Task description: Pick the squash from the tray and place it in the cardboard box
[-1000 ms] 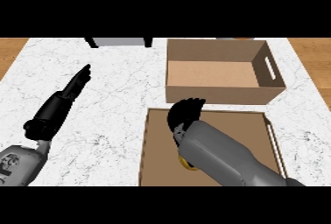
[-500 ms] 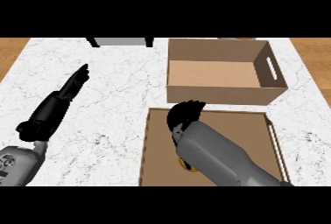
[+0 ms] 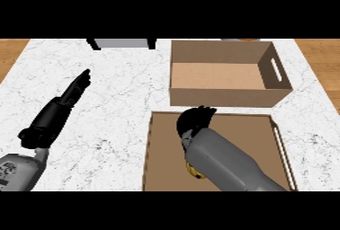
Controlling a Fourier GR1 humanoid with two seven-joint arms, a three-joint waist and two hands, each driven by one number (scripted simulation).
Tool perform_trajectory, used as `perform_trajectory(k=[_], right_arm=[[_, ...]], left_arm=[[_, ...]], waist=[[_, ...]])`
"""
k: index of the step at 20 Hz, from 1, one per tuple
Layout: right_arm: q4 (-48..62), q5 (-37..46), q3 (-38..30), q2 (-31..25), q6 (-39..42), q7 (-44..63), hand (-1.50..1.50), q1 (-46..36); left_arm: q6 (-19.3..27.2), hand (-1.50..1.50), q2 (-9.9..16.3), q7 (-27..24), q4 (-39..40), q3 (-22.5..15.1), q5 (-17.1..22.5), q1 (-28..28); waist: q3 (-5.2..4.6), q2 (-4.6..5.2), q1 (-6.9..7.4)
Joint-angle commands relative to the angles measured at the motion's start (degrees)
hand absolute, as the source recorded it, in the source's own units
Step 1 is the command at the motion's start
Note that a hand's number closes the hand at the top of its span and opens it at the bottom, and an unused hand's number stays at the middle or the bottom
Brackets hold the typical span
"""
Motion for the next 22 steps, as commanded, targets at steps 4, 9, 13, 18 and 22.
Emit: perform_trajectory(k=[4,9,13,18,22], right_arm=[[-3.7,3.5,-0.3,1.4,4.1,14.5,-1.50,5.4],[-8.8,8.1,3.8,-0.7,4.1,8.7,1.50,9.7],[-8.9,12.8,5.0,-3.2,4.3,5.3,1.50,10.0],[-14.5,16.1,4.9,-2.5,9.1,3.3,1.50,8.6],[-22.7,14.5,11.9,0.2,1.2,-24.4,1.50,6.1]], left_arm=[[-1.7,0.00,0.2,-2.3,1.1,1.4,0.3,1.1],[-1.5,0.00,0.4,1.8,-5.2,0.9,-0.5,1.3],[-0.5,0.00,-2.1,1.1,-1.8,0.6,-1.8,0.0],[0.1,0.00,-3.9,-1.2,-1.7,-0.5,-4.2,2.8],[-2.2,0.00,-2.3,1.9,-2.0,1.7,-1.8,-2.7]], waist=[[0.18,0.94,-0.38],[0.31,1.11,1.10],[0.29,1.37,0.94],[0.27,1.34,1.17],[0.54,1.89,2.96]])
